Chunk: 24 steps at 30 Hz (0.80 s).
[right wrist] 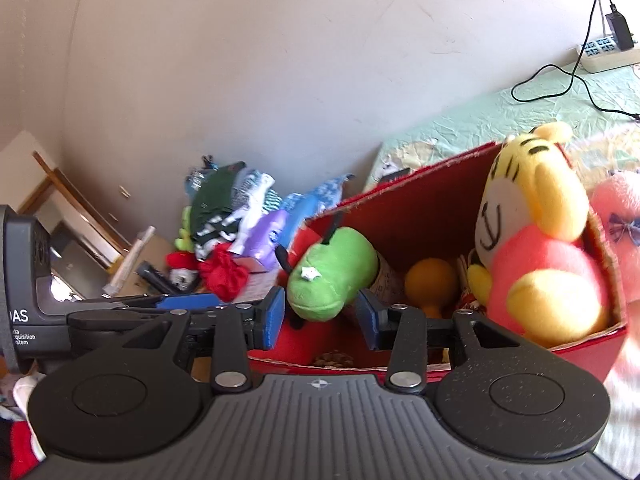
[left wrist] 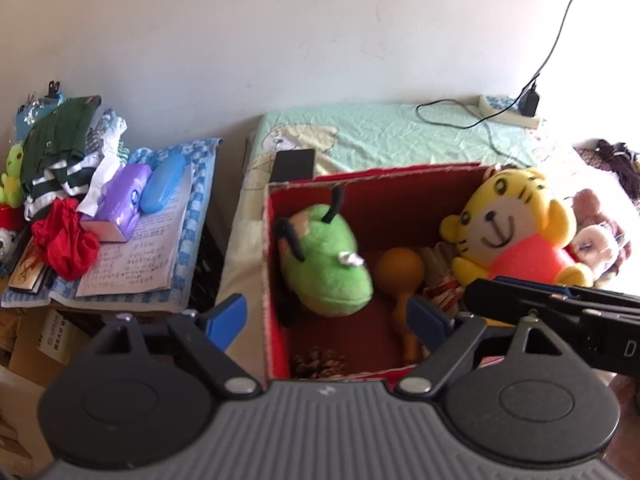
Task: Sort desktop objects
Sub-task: 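Move the right gripper to the white bunny with blue plaid ears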
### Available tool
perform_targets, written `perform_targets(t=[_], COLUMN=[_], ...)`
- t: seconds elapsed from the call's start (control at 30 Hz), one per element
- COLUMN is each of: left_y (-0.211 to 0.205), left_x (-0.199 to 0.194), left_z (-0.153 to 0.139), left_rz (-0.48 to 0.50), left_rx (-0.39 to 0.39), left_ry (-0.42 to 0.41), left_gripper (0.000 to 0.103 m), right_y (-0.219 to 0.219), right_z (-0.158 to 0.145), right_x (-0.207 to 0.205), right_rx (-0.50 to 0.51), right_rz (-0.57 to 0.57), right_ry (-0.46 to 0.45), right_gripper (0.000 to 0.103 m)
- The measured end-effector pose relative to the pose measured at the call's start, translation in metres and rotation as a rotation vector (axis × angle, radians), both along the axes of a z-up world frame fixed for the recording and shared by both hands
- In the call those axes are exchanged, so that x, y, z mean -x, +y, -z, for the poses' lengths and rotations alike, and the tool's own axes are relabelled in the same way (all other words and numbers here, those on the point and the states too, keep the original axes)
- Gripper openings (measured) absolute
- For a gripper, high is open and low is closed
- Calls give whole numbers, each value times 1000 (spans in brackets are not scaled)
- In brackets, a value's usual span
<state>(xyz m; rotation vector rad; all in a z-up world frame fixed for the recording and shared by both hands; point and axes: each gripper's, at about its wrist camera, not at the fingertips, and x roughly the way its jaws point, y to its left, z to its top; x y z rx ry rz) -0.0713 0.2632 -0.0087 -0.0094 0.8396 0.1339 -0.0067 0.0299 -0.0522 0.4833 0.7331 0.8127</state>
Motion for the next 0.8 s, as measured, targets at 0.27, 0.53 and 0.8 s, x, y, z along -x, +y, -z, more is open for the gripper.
perform_targets(t=[0.27, 0.53, 0.8], left_y=[-71, -174, -279], left_x=[-8, -31, -51], left_z=[-22, -21, 4], left_rz=[84, 234, 384], left_rx=[37, 70, 120], left_ry=[-67, -76, -47], left_gripper=[88, 89, 89], right_y=[-86, -187, -275], right_z=[-16, -12, 14], right_x=[-8, -25, -50], right_rx=[-73, -86, -47], right_rz=[50, 180, 299], right_ry=[-11, 2, 77], right_gripper=[44, 45, 45])
